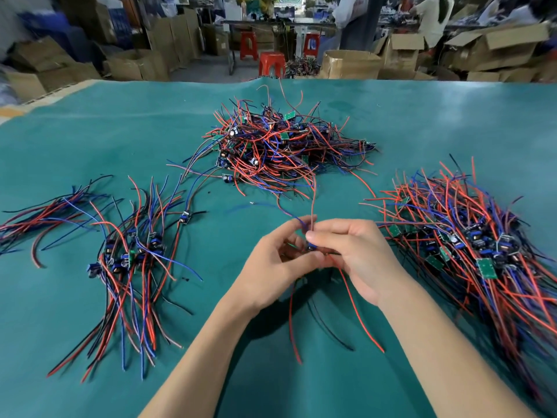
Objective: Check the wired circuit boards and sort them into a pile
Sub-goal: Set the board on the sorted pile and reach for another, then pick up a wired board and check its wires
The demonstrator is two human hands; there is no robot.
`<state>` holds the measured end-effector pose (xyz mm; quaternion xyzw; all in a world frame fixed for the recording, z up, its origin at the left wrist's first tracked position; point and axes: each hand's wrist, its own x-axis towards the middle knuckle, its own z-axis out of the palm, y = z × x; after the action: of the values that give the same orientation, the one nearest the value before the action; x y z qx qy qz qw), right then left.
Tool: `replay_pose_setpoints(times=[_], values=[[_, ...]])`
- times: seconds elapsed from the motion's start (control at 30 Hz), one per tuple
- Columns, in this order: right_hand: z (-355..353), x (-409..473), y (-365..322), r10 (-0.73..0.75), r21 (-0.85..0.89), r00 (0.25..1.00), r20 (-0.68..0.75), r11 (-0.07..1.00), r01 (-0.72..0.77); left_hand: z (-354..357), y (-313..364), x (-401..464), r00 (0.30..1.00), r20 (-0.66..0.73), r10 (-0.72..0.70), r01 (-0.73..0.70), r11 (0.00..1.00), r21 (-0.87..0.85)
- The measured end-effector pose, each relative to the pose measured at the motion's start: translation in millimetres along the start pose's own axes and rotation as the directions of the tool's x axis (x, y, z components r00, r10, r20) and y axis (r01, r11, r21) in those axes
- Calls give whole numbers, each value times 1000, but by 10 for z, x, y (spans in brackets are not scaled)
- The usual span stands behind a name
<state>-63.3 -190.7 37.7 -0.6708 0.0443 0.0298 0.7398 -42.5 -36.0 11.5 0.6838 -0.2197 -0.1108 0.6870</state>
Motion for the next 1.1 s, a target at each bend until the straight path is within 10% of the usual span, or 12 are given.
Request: replay_pose_setpoints(times=[0.43,1.1], values=[[-6,7,-7,45,1,995,-85,999,-45,-50,-20,5,996,-53,-65,61,996,-70],[-36,154,160,-353,-458,900,-255,864,210,-70,29,26,984,-123,-128,126,992,-28]])
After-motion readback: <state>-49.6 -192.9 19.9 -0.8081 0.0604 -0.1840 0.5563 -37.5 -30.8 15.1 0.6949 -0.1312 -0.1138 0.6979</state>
